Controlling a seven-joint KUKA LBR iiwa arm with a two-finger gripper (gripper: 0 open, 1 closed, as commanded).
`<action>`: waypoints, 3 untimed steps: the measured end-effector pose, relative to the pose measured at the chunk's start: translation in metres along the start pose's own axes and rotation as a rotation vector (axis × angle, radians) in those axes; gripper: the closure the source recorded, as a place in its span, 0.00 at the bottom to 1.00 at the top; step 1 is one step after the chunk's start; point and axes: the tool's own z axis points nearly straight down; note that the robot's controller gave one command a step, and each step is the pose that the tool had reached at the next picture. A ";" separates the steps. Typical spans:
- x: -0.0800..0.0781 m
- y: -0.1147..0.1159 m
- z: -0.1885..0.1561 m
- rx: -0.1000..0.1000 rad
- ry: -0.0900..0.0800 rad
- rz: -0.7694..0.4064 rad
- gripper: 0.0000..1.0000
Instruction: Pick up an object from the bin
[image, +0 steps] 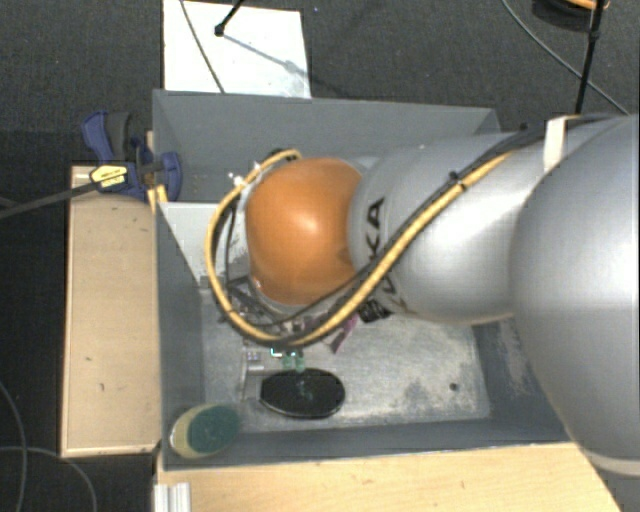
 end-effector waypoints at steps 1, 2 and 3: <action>0.000 -0.056 0.107 0.002 0.000 -0.113 0.00; 0.014 -0.129 0.108 0.003 -0.003 -0.119 0.00; 0.013 -0.124 0.107 -0.001 -0.006 -0.118 1.00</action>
Offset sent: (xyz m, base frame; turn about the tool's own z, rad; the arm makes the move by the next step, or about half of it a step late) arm 0.0013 -0.0533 -0.1034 -0.1159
